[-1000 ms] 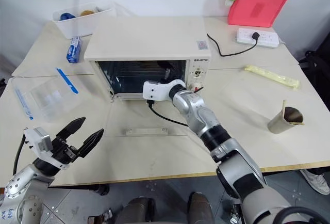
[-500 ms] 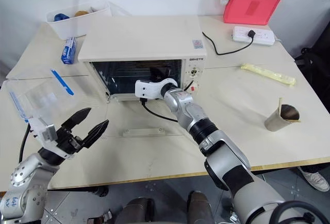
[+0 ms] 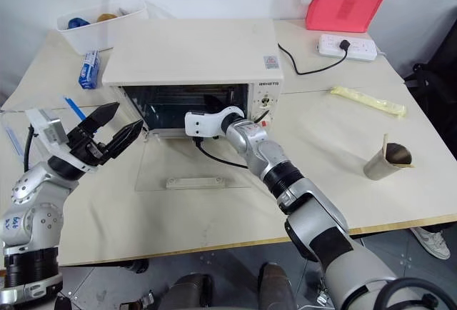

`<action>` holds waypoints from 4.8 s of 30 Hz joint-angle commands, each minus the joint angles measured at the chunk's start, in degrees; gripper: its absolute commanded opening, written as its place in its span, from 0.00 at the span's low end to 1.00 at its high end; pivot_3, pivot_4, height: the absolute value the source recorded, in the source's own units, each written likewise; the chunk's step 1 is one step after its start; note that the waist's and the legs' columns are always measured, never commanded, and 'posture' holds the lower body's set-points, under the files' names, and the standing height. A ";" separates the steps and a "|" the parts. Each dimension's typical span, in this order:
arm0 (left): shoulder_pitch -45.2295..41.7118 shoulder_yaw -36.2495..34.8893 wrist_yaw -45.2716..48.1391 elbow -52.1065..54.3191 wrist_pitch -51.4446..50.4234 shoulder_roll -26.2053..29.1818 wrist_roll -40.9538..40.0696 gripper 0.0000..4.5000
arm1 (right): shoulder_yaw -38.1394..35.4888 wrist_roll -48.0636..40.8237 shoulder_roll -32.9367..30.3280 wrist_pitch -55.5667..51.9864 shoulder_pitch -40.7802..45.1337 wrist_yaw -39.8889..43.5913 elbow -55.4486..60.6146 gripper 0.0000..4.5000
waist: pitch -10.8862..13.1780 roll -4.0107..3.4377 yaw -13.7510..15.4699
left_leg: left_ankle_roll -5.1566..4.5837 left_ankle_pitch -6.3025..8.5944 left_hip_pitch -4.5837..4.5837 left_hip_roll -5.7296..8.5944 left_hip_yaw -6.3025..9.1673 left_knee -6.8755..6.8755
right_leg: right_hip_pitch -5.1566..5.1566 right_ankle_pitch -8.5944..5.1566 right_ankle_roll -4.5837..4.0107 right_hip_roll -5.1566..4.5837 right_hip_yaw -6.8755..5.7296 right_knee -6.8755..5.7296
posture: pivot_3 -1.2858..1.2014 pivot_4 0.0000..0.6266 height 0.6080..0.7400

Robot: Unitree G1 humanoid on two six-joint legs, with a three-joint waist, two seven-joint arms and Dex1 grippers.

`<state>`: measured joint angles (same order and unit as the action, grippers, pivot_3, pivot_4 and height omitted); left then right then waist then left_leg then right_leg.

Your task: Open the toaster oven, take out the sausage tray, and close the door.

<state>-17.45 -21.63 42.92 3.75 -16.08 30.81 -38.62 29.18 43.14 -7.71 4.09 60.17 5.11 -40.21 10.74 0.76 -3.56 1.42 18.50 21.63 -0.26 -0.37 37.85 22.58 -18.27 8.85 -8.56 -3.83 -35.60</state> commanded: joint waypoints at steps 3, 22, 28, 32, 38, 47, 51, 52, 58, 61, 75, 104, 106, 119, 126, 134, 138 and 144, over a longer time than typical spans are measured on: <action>-5.26 0.83 1.12 -4.56 1.34 0.94 1.66 1.00 | -0.58 -2.97 -0.39 4.97 -0.98 2.76 9.65 0.00 | 0.01 0.02 0.01 | 0.00 0.00 0.03 -0.01 0.01 0.01 | 0.00 0.00 0.00 0.00 -0.05 0.01 | 0.52 0.24 1.00; -4.87 0.38 -0.47 -4.79 -4.17 1.55 0.95 1.00 | -3.71 -5.87 -13.58 10.62 -24.58 16.54 43.05 0.00 | 0.01 0.04 0.29 | 0.03 0.01 0.01 -0.13 -0.13 0.18 | -0.03 0.00 0.00 0.02 -0.06 -0.03 | 0.52 0.24 1.00; 0.34 -2.99 -4.60 0.61 -12.62 1.81 -3.97 1.00 | -5.77 -5.74 -18.54 13.83 -30.56 16.72 50.04 0.00 | 0.04 0.09 1.58 | 0.02 0.02 0.01 -0.12 -0.14 0.17 | -0.03 0.00 0.00 0.01 -0.05 0.01 | 0.52 0.24 1.00; 4.16 -5.88 -11.59 5.41 -26.27 3.20 -10.95 1.00 | -7.18 -6.83 -22.46 17.22 -33.37 17.30 51.98 0.00 | 0.05 0.11 2.08 | 0.02 0.02 0.00 -0.14 -0.12 0.29 | -0.13 0.02 -0.04 0.00 -0.04 0.02 | 0.52 0.24 1.00; 5.52 -9.18 -17.36 10.30 -38.18 3.03 -24.49 1.00 | -7.98 -8.18 -25.07 21.40 -34.59 17.61 52.52 0.00 | 0.06 0.12 2.03 | 0.02 0.02 -0.03 -0.15 -0.12 0.32 | -0.14 0.04 -0.06 0.00 -0.01 0.00 | 0.52 0.24 1.00; 4.07 -8.25 -24.44 10.00 -44.72 2.23 -34.49 1.00 | -7.06 -11.20 -24.26 27.39 -30.98 18.48 49.71 0.00 | 0.06 0.12 1.95 | 0.02 0.02 -0.09 -0.17 -0.12 0.29 | -0.14 0.04 -0.07 0.02 0.01 0.00 | 0.52 0.24 1.00; 2.84 -8.23 -27.84 9.03 -45.40 0.18 -39.96 0.91 | -6.48 -13.42 -24.57 31.24 -28.80 19.80 47.28 0.00 | 0.05 0.13 1.95 | 0.03 0.02 -0.10 -0.17 -0.13 0.30 | -0.15 0.04 -0.07 0.01 0.01 0.01 | 0.52 0.24 1.00; 2.55 -8.07 -28.69 8.83 -45.52 -0.19 -41.14 0.87 | -6.33 -14.12 -24.60 32.22 -28.31 20.19 46.68 0.00 | 0.05 0.13 1.97 | 0.03 0.02 -0.10 -0.16 -0.13 0.30 | -0.15 0.04 -0.07 0.01 0.02 0.01 | 0.52 0.24 1.00; 3.15 -5.69 -35.38 5.77 -50.13 1.32 -54.37 0.45 | -6.46 -16.75 -24.72 34.98 -26.17 22.49 43.67 0.00 | 0.05 0.13 1.95 | 0.02 0.02 -0.12 -0.17 -0.09 0.33 | -0.20 0.04 -0.08 0.02 0.01 0.01 | 0.52 0.24 1.00; 4.09 -4.62 -37.69 5.69 -50.14 2.65 -57.99 0.25 | -6.70 -17.96 -24.80 34.89 -26.11 23.68 42.84 0.00 | 0.05 0.13 1.93 | 0.03 0.02 -0.16 -0.18 -0.03 0.31 | -0.19 0.04 -0.08 0.01 0.04 -0.01 | 0.52 0.24 1.00; 14.45 -7.30 -43.55 7.65 -42.46 4.95 -74.38 0.13 | -11.54 -35.71 -31.15 35.34 -31.90 33.27 41.83 0.53 | 0.05 0.13 2.16 | 0.02 0.02 -0.22 -0.14 0.18 0.30 | -0.24 0.05 -0.08 -0.01 0.17 0.08 | 0.52 0.24 1.00; 45.01 -22.62 -30.02 23.37 -17.03 -13.55 -66.38 0.13 | -17.54 -54.11 -25.74 20.96 -35.41 53.69 20.50 0.01 | 0.04 0.14 2.33 | -0.15 0.16 -0.54 -0.32 -0.23 0.39 | -1.00 0.10 -0.29 0.10 -0.10 1.00 | 0.52 0.24 1.00; 45.46 -23.26 -30.88 23.02 -16.55 -13.35 -68.88 0.13 | -18.16 -59.08 -24.62 15.92 -35.62 56.61 24.62 0.01 | 0.05 0.13 2.32 | -0.15 0.16 -0.53 -0.33 -0.22 0.39 | -1.00 0.10 -0.29 0.09 -0.11 0.98 | 0.52 0.24 1.00; 49.40 -25.87 -32.29 22.54 -14.68 -14.04 -74.02 0.13 | -25.97 -72.64 -21.16 -7.64 -29.43 54.16 39.37 0.01 | 0.06 0.11 2.42 | -0.16 0.35 -0.53 -0.39 -0.10 0.38 | -0.99 0.10 -0.30 0.11 -0.09 1.17 | 0.52 0.24 1.00; 49.73 -26.69 -32.14 22.74 -14.49 -15.03 -74.38 0.13 | -27.36 -71.52 -17.55 -9.09 -24.83 51.88 36.68 0.01 | 0.06 0.11 2.19 | -0.21 0.43 -0.48 -0.41 -0.17 0.35 | -0.98 0.10 -0.29 0.15 -0.09 1.09 | 0.52 0.24 1.00; 54.06 -24.71 -27.92 22.36 -21.55 -9.40 -72.53 0.13 | -31.96 -76.68 -25.54 -13.60 -33.61 59.07 44.08 0.01 | 0.06 0.11 3.37 | -0.34 0.56 -0.40 -0.40 -0.26 0.37 | -0.98 0.11 -0.27 0.16 -0.10 1.21 | 0.52 0.24 1.00; 53.09 -21.07 -24.57 20.53 -26.23 -3.88 -69.32 0.13 | -35.77 -78.03 -32.04 -14.79 -42.15 62.89 49.08 0.15 | 0.10 0.04 3.81 | -0.41 0.61 -0.40 -0.37 -0.41 0.39 | -1.00 0.10 -0.29 0.16 -0.07 1.56 | 0.52 0.24 1.00; 43.00 -10.87 -20.58 15.49 -32.47 4.40 -61.27 0.13 | -40.62 -77.02 -36.84 -10.95 -56.46 66.35 56.87 0.59 | 0.12 -0.01 4.06 | -0.42 0.61 -0.48 -0.41 -0.46 0.37 | -1.02 0.12 -0.35 0.22 -0.06 1.50 | 0.52 0.24 1.00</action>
<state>26.67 -33.84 20.14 19.21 -47.43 34.43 -101.48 -9.28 -33.20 -43.63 -8.55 4.43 70.64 13.29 10.86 0.75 0.50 1.02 19.10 21.15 -0.67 -0.84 38.23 21.56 -18.14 8.50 -8.33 -3.88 -34.14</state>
